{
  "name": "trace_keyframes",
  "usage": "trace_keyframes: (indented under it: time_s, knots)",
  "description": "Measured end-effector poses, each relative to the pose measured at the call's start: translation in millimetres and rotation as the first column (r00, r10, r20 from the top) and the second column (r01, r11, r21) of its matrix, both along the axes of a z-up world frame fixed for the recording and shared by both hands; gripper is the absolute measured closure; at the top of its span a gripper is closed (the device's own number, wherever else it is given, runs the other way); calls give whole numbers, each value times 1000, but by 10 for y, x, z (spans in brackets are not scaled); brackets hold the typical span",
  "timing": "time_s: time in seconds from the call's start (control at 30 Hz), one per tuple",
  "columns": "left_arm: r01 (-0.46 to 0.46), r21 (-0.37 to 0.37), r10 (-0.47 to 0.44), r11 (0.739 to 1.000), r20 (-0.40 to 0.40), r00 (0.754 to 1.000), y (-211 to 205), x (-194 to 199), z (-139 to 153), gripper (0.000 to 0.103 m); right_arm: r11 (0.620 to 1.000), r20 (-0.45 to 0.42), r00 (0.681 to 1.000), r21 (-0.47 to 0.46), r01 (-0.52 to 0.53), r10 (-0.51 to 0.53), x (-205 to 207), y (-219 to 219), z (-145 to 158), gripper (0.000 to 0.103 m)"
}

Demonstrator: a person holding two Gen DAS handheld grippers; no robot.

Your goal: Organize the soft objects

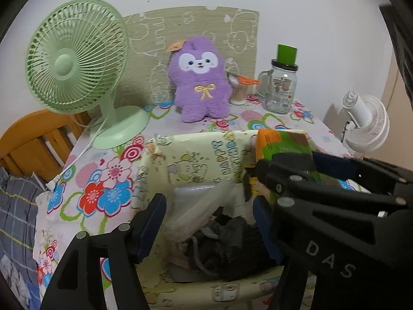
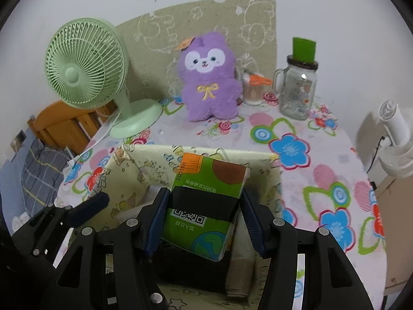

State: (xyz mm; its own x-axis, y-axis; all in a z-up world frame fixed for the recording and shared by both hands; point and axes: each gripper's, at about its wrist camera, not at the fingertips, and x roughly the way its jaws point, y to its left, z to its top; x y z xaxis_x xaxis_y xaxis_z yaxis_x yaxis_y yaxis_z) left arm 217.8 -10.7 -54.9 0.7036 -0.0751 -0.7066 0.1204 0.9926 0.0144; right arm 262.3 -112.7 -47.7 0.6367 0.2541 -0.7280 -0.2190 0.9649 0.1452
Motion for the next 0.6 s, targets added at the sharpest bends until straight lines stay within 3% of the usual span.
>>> trace_keyframes:
  time_s: [0.1,0.23,0.6]
  knots:
    - [-25,-1,25,1000,-8,1000,69,5,-13,27,1000,-11,1000,-14,-13,13,-8,62,-39,38]
    - [-26,0,26,1000,-14,1000,81,-4,-9,18,999,0,1000,-31,-22,22,-63,103,-27,17]
    - [-31,2,31,1000,6,999,45,-192,72,13,999,28,1000,-39,-5,6,-294,51,71,11]
